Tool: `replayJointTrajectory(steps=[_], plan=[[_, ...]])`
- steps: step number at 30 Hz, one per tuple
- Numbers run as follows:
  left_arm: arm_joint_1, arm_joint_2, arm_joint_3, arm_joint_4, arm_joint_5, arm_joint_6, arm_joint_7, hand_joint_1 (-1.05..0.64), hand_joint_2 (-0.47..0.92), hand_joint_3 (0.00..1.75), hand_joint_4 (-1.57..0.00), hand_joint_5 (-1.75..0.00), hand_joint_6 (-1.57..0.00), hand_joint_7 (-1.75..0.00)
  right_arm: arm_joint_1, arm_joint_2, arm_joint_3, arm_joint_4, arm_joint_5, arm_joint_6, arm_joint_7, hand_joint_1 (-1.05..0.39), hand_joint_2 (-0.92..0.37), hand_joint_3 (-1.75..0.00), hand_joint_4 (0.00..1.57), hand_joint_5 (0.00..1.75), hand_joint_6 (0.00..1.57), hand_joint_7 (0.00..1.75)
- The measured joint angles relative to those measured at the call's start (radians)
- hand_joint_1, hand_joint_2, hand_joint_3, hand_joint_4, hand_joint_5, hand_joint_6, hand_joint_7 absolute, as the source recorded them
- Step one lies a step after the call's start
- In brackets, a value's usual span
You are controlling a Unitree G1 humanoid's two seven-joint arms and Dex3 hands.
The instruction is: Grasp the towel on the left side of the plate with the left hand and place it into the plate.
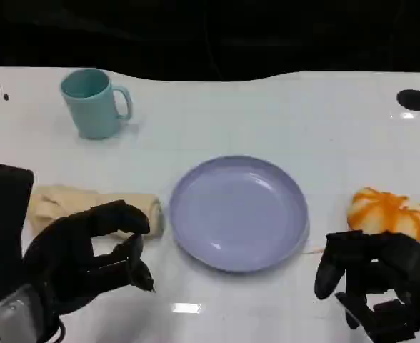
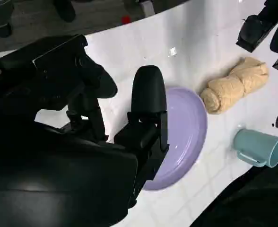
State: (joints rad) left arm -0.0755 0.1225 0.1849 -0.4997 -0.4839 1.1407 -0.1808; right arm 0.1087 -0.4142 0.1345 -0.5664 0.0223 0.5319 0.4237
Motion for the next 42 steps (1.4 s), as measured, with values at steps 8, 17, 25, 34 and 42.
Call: replayJointTrajectory(steps=[8, 17, 25, 34, 42], plan=[[0.0, 0.001, 0.0, 0.007, 0.0, -0.004, 0.0, -0.1, 0.61, 1.17, -0.75, -1.75, -0.64, -1.69, -0.002, 0.0, 0.003, 0.003, -0.003, -0.003, -0.002, 0.04, -0.6, -1.05, 0.7, 1.67, 0.7, 1.42], [0.0, 0.013, -0.007, 0.007, 0.0, -0.013, 0.0, -0.1, 0.61, 1.17, -0.75, -1.75, -0.63, -1.7, -0.005, 0.0, 0.003, 0.002, -0.01, -0.01, -0.001, 0.05, -0.6, -1.04, 0.7, 1.67, 0.7, 1.42], [0.0, 0.018, -0.012, 0.01, 0.0, -0.02, 0.0, -0.1, 0.61, 1.17, -0.77, -1.75, -0.64, -1.69, -0.007, 0.0, 0.003, 0.002, -0.012, -0.009, -0.002, 0.05, -0.61, -1.03, 0.69, 1.67, 0.7, 1.42], [0.002, 0.025, -0.019, 0.011, 0.0, -0.038, -0.002, -0.1, 0.6, 1.17, -0.76, -1.75, -0.63, -1.7, -0.007, 0.0, 0.004, 0.002, -0.012, -0.009, -0.001, 0.05, -0.6, -1.03, 0.69, 1.67, 0.69, 1.43], [0.003, 0.027, -0.02, 0.011, 0.0, -0.039, -0.002, -0.11, 0.6, 1.16, -0.74, -1.72, -0.63, -1.64, -0.007, 0.0, 0.004, 0.002, -0.012, -0.009, -0.001, 0.05, -0.6, -1.04, 0.69, 1.68, 0.69, 1.43]])
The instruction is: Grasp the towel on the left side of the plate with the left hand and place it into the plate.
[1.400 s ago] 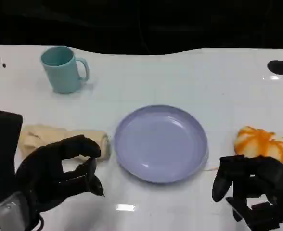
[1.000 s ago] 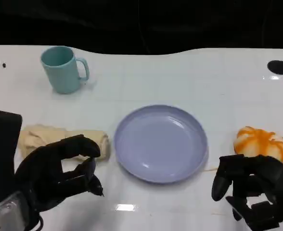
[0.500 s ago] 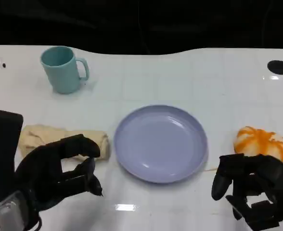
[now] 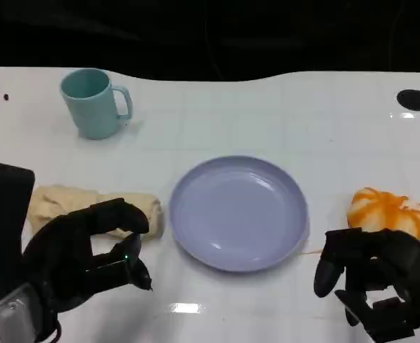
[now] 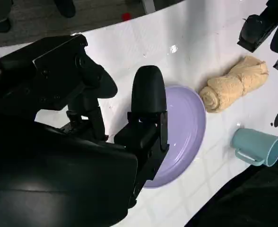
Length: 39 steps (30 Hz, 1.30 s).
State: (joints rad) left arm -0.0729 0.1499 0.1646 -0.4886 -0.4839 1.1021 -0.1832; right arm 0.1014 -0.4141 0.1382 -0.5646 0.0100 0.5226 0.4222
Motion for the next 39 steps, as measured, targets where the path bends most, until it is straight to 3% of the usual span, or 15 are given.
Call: replayJointTrajectory(steps=[1, 3, 4, 5, 7, 11, 14, 19, 21, 25, 28, 39], plan=[[0.0, 0.0, 0.0, 0.0, 0.0, 0.0, 0.0, -0.11, 0.6, 1.1, -0.7, -1.68, -0.67, -1.46, 0.0, 0.0, 0.0, 0.0, 0.0, 0.0, 0.0, 0.05, -0.6, -1.04, 0.69, 1.68, 0.69, 1.43], [0.012, 0.013, -0.03, 0.002, 0.047, -0.078, 0.0, -0.17, 0.68, 0.82, -0.58, -1.2, -0.65, -0.72, -0.001, 0.001, 0.0, 0.0, 0.0, 0.0, 0.0, 0.04, -0.61, -1.04, 0.69, 1.67, 0.69, 1.42], [0.018, 0.035, -0.063, 0.003, 0.102, -0.15, 0.0, -0.18, 0.76, 0.67, -0.57, -1.06, -0.64, -0.5, -0.001, 0.002, 0.001, 0.0, 0.0, 0.0, 0.0, 0.05, -0.61, -1.04, 0.69, 1.67, 0.69, 1.42], [0.024, 0.061, -0.094, 0.005, 0.162, -0.228, 0.0, -0.19, 0.85, 0.49, -0.56, -0.96, -0.67, -0.31, -0.002, 0.004, 0.003, 0.0, 0.0, 0.0, 0.0, 0.05, -0.61, -1.04, 0.69, 1.67, 0.69, 1.42], [0.037, 0.124, -0.151, 0.016, 0.277, -0.388, 0.0, -0.24, 0.9, 0.35, -0.48, -0.85, -0.61, -0.16, -0.002, 0.006, 0.006, 0.0, -0.001, 0.0, 0.0, 0.05, -0.61, -1.04, 0.69, 1.67, 0.69, 1.42], [0.058, 0.216, -0.223, 0.102, 0.445, -0.693, -0.026, -0.31, 0.92, 0.23, -0.42, -0.74, -0.55, -0.07, -0.01, 0.011, 0.017, 0.0, -0.003, 0.0, 0.0, 0.04, -0.6, -1.04, 0.69, 1.67, 0.69, 1.42], [0.062, 0.232, -0.233, 0.149, 0.494, -0.801, -0.035, -0.31, 0.92, 0.22, -0.43, -0.73, -0.54, -0.06, -0.014, 0.011, 0.021, 0.0, -0.003, 0.0, 0.0, 0.04, -0.6, -1.04, 0.69, 1.67, 0.69, 1.42], [0.067, 0.23, -0.233, 0.169, 0.513, -0.847, -0.046, -0.31, 0.92, 0.22, -0.43, -0.71, -0.54, -0.06, -0.014, 0.011, 0.025, 0.0, -0.004, 0.0, -0.001, 0.04, -0.6, -1.04, 0.7, 1.67, 0.69, 1.43], [0.065, 0.239, -0.242, 0.173, 0.548, -0.861, -0.046, -0.43, 0.92, 0.13, -0.33, -0.58, -0.43, -0.01, -0.015, 0.012, 0.026, 0.0, -0.005, 0.0, -0.001, 0.04, -0.6, -1.05, 0.69, 1.66, 0.69, 1.43], [0.0, 0.382, -0.297, 0.21, 0.809, -0.952, -0.047, -0.52, 0.92, 0.1, -0.24, -0.44, -0.32, 0.0, -0.022, 0.016, 0.032, 0.002, -0.006, 0.0, -0.002, 0.04, -0.59, -1.05, 0.7, 1.66, 0.69, 1.43], [-0.065, 0.45, -0.346, 0.243, 0.962, -0.974, -0.064, -0.55, 0.92, 0.08, -0.21, -0.41, -0.3, 0.0, -0.024, 0.017, 0.035, 0.002, -0.014, 0.0, -0.006, 0.04, -0.59, -1.05, 0.7, 1.66, 0.69, 1.43], [-0.248, 0.445, -0.506, 0.491, 1.223, -0.989, -0.108, -0.62, 0.87, 0.0, -0.3, -0.19, -0.29, 0.0, -0.021, 0.018, 0.035, -0.001, -0.021, 0.001, -0.013, 0.03, -0.59, -1.05, 0.7, 1.67, 0.69, 1.43]])
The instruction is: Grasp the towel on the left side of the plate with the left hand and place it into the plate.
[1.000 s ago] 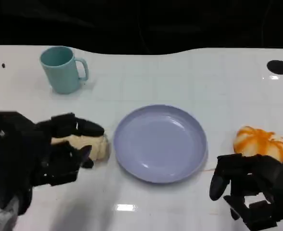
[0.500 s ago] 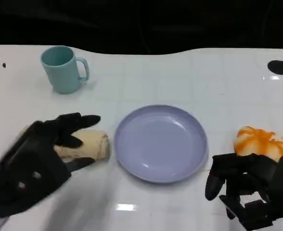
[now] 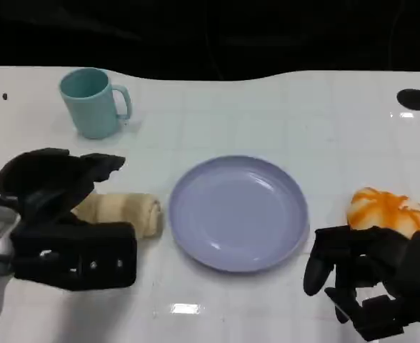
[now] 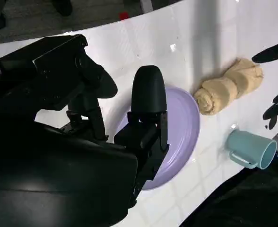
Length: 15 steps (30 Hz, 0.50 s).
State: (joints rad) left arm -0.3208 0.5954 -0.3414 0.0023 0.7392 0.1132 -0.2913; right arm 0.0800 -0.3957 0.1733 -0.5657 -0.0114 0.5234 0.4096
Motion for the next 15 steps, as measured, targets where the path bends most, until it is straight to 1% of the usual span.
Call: replayJointTrajectory(steps=[5, 7, 9, 12, 15], plan=[[-0.086, -0.033, -0.061, 0.154, 0.044, -0.016, -0.017, -0.63, 0.86, 0.0, -0.38, -0.18, -0.33, -0.02, 0.002, 0.001, 0.001, -0.005, 0.0, 0.009, -0.001, 0.03, -0.59, -1.05, 0.7, 1.67, 0.69, 1.42], [-0.114, -0.049, -0.08, 0.214, 0.052, -0.027, -0.019, -0.63, 0.87, 0.0, -0.44, -0.19, -0.35, -0.02, 0.002, 0.001, 0.001, -0.007, 0.0, 0.009, -0.001, 0.04, -0.59, -1.05, 0.7, 1.67, 0.69, 1.42], [-0.146, -0.067, -0.102, 0.284, 0.056, -0.041, -0.019, -0.63, 0.88, 0.0, -0.49, -0.15, -0.37, -0.01, 0.003, 0.002, 0.0, -0.008, 0.001, 0.01, -0.002, 0.04, -0.59, -1.05, 0.7, 1.67, 0.69, 1.42], [-0.19, -0.095, -0.129, 0.383, 0.066, -0.056, -0.017, -0.61, 0.89, 0.01, -0.49, -0.11, -0.38, -0.01, 0.003, 0.003, 0.0, -0.01, 0.001, 0.01, -0.002, 0.03, -0.59, -1.06, 0.7, 1.66, 0.7, 1.42], [-0.231, -0.129, -0.142, 0.501, 0.072, -0.08, 0.005, -0.57, 0.9, 0.01, -0.56, -0.1, -0.42, -0.02, 0.004, 0.003, 0.0, -0.011, 0.0, 0.01, -0.002, 0.03, -0.59, -1.06, 0.7, 1.66, 0.7, 1.42]])
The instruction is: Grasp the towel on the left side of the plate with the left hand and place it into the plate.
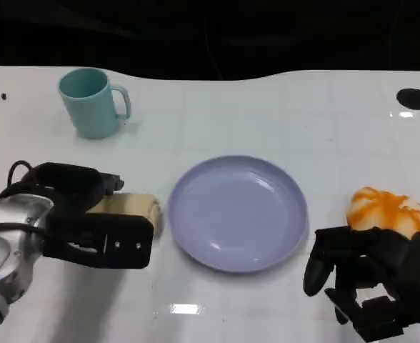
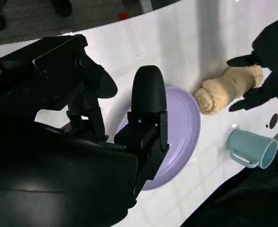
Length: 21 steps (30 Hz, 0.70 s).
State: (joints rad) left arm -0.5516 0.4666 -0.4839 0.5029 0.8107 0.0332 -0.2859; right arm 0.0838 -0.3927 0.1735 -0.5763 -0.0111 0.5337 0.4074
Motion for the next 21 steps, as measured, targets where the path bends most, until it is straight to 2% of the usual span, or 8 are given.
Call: replayJointTrajectory(steps=[4, 8, 10, 14, 15, 16, 18, 21], plan=[[-0.041, -0.03, -0.011, 0.13, -0.001, -0.047, 0.063, -0.52, 0.92, 0.02, -0.61, -0.1, -0.46, -0.03, 0.001, 0.0, -0.001, -0.001, 0.001, 0.0, 0.0, 0.03, -0.59, -1.06, 0.7, 1.67, 0.7, 1.42], [-0.066, -0.056, -0.01, 0.239, -0.028, -0.097, 0.144, -0.3, 0.92, 0.12, -0.94, -0.31, -0.85, -0.13, 0.003, 0.0, -0.004, -0.002, 0.002, 0.0, 0.001, 0.03, -0.58, -1.07, 0.7, 1.67, 0.69, 1.42], [-0.067, -0.07, -0.009, 0.291, -0.04, -0.126, 0.204, -0.18, 0.92, 0.25, -0.98, -1.19, -1.1, -0.17, 0.005, -0.002, -0.007, -0.003, 0.004, 0.0, 0.003, 0.03, -0.58, -1.07, 0.69, 1.68, 0.69, 1.42], [-0.066, -0.078, -0.007, 0.336, -0.06, -0.189, 0.294, -0.16, 0.92, 0.29, -0.96, -1.44, -1.17, -0.18, 0.007, -0.003, -0.018, -0.003, 0.015, 0.0, 0.008, 0.03, -0.58, -1.08, 0.69, 1.68, 0.69, 1.42], [-0.066, -0.079, -0.007, 0.343, -0.064, -0.198, 0.304, -0.18, 0.88, 0.37, -0.89, -1.62, -0.95, -0.9, 0.007, -0.003, -0.021, -0.003, 0.017, -0.001, 0.008, 0.03, -0.58, -1.08, 0.69, 1.68, 0.69, 1.42], [-0.064, -0.079, -0.007, 0.346, -0.066, -0.206, 0.322, -0.19, 0.85, 0.43, -0.86, -1.69, -0.78, -1.35, 0.008, -0.003, -0.025, -0.003, 0.02, -0.001, 0.01, 0.04, -0.59, -1.08, 0.69, 1.68, 0.69, 1.42], [-0.059, -0.079, -0.007, 0.346, -0.067, -0.223, 0.367, -0.2, 0.85, 0.49, -0.83, -1.73, -0.66, -1.63, 0.011, -0.004, -0.034, -0.002, 0.024, -0.002, 0.017, 0.03, -0.59, -1.07, 0.69, 1.67, 0.69, 1.42], [-0.04, -0.079, 0.004, 0.318, -0.068, -0.224, 0.406, -0.2, 0.85, 0.52, -0.81, -1.74, -0.62, -1.73, 0.014, -0.008, -0.041, -0.002, 0.024, -0.002, 0.022, 0.03, -0.59, -1.06, 0.69, 1.67, 0.69, 1.42]])
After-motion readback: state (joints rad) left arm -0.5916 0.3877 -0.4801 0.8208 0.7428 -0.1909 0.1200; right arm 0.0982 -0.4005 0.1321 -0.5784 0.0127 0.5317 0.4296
